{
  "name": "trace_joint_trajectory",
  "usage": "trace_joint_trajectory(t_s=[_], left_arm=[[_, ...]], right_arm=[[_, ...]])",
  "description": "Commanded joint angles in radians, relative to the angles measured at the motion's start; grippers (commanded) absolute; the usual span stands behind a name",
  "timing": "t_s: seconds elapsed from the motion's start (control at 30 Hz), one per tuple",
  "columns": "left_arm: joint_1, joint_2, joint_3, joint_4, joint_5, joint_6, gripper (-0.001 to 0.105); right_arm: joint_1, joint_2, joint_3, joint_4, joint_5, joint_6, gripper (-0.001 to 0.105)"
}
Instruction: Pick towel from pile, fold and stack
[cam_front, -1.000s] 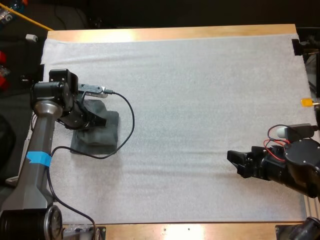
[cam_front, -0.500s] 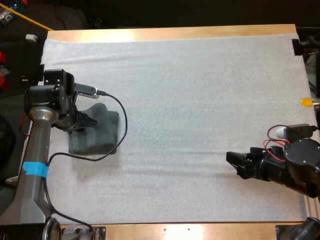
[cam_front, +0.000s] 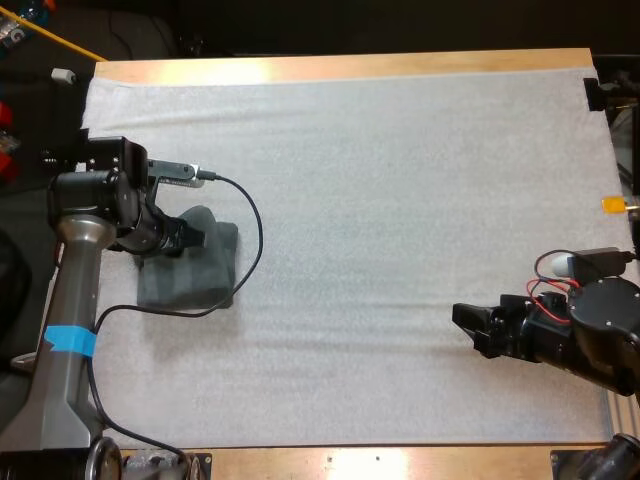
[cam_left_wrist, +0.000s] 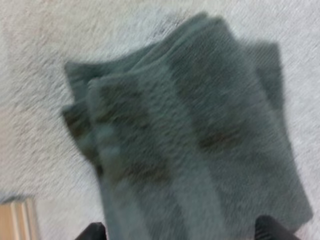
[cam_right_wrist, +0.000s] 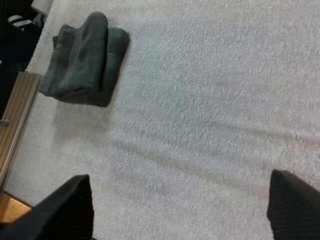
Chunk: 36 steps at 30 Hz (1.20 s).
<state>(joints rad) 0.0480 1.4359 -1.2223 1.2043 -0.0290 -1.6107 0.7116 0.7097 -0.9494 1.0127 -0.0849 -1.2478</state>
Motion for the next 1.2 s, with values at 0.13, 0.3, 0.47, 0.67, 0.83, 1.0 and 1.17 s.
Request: trace_joint_trajectory(t_s=[0.13,0.3,0.47,0.67,0.83,1.0,1.17], left_arm=[[0.002,0.081,-0.002,-0.027,0.062,-0.030,0.057],[0.002,0.176,-0.002,-0.036,0.064,-0.032,0.057],[0.002,0.281,-0.002,-0.033,0.064,-0.056,0.057],[0.002,0.343,-0.002,-0.017,0.064,-0.074,0.057],[0.002,0.343,-0.018,-0.033,0.056,-0.074,0.057],[0.002,0.343,-0.047,-0.085,0.056,-0.076,0.057],[0.002,0.343,-0.044,-0.210,0.056,-0.106,0.057]], right_arm=[[0.001,-0.007,-0.007,-0.007,-0.010,0.016,0.070],[0.001,-0.007,-0.007,-0.007,-0.010,0.016,0.070],[0.001,-0.007,-0.007,-0.007,-0.010,0.018,0.070],[0.001,-0.007,-0.007,-0.007,-0.010,0.018,0.070],[0.001,-0.007,-0.007,-0.007,-0.010,0.018,0.070],[0.001,-0.007,-0.007,-0.007,-0.010,0.018,0.070],[0.001,-0.007,-0.007,-0.007,-0.010,0.018,0.070]])
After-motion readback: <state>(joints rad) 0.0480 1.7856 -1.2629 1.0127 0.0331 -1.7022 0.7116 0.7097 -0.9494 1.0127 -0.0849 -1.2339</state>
